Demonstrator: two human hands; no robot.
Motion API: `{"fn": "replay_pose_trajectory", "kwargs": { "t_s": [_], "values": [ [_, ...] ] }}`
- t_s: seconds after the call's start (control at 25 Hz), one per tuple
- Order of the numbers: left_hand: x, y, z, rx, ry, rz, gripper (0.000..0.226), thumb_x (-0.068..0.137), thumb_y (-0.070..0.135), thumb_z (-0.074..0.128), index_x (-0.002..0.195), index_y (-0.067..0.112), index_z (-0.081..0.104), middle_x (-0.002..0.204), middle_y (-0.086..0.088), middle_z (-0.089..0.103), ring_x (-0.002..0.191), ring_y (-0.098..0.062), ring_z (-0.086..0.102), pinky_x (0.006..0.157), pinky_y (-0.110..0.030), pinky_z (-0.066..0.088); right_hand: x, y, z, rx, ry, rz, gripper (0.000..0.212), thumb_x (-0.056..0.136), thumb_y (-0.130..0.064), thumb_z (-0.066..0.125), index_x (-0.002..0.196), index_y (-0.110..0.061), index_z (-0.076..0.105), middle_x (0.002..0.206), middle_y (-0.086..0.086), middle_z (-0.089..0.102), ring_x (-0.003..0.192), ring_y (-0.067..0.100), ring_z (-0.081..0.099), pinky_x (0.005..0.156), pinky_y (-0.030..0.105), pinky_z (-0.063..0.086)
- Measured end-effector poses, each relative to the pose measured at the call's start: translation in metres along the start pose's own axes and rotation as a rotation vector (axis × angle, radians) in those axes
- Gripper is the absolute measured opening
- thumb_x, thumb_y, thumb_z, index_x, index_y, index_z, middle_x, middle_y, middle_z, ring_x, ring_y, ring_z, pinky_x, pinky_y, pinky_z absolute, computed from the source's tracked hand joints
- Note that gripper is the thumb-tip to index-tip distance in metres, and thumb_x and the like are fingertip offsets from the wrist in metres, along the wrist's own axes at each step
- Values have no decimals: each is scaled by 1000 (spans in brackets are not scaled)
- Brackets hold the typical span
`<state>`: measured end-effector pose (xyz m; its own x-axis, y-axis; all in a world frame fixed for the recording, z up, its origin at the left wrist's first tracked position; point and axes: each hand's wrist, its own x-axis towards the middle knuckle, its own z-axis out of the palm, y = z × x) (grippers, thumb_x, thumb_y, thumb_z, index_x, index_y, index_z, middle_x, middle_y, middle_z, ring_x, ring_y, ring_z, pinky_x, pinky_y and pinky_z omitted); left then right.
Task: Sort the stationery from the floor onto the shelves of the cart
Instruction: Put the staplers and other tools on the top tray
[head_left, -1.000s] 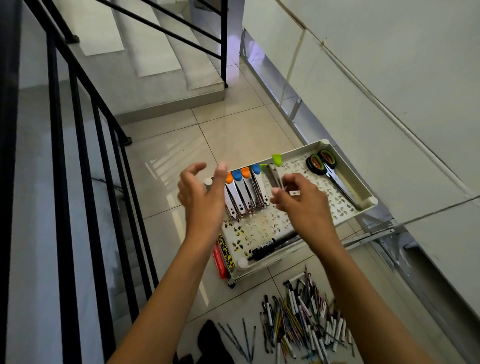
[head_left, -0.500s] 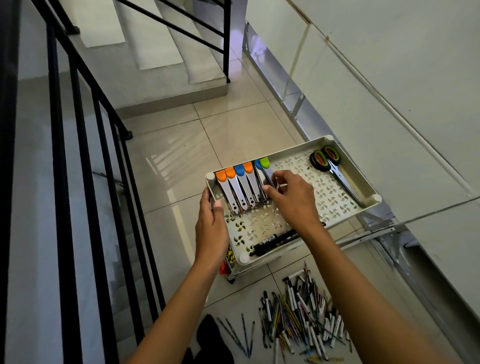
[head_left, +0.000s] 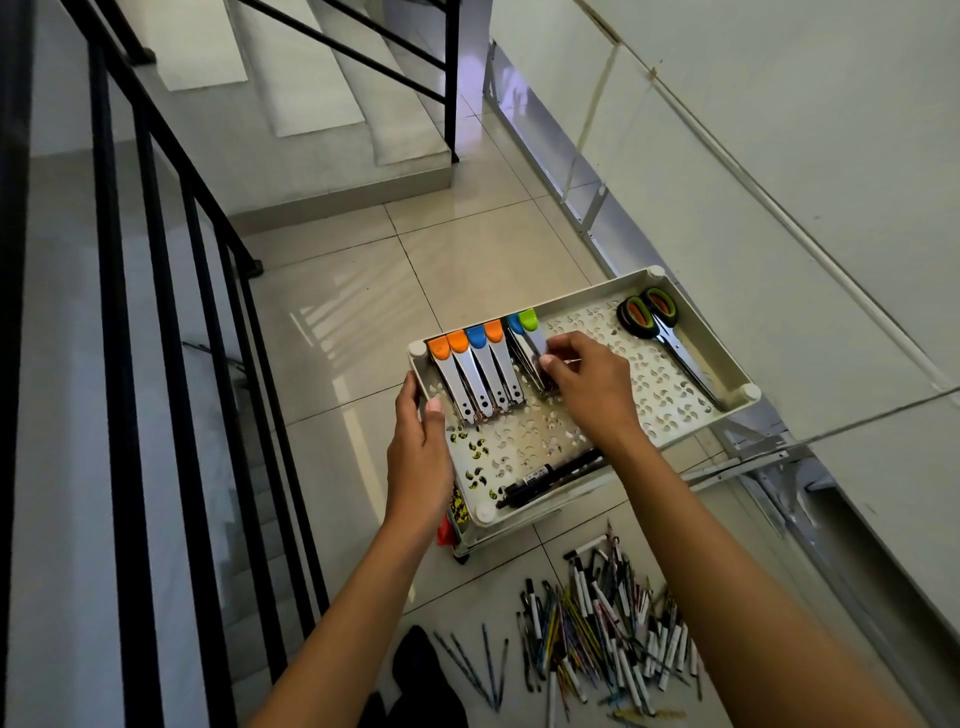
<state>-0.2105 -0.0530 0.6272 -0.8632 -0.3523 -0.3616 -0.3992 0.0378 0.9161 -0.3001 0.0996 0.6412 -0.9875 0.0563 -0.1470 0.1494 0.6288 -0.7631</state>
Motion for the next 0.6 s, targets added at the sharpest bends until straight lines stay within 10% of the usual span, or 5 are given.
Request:
{"fn": "replay_pose_trajectory", "kwargs": {
  "t_s": [0.6],
  "values": [
    [4, -5, -1, 6, -11, 14, 45, 102, 37, 31, 146, 36, 24, 142, 0, 49, 126, -21, 50, 103, -50, 44, -5, 5, 9, -131, 41, -145, 33, 84, -29, 69, 113, -20, 55, 112, 0, 55, 98, 15, 58, 87, 38, 53]
  ]
}}
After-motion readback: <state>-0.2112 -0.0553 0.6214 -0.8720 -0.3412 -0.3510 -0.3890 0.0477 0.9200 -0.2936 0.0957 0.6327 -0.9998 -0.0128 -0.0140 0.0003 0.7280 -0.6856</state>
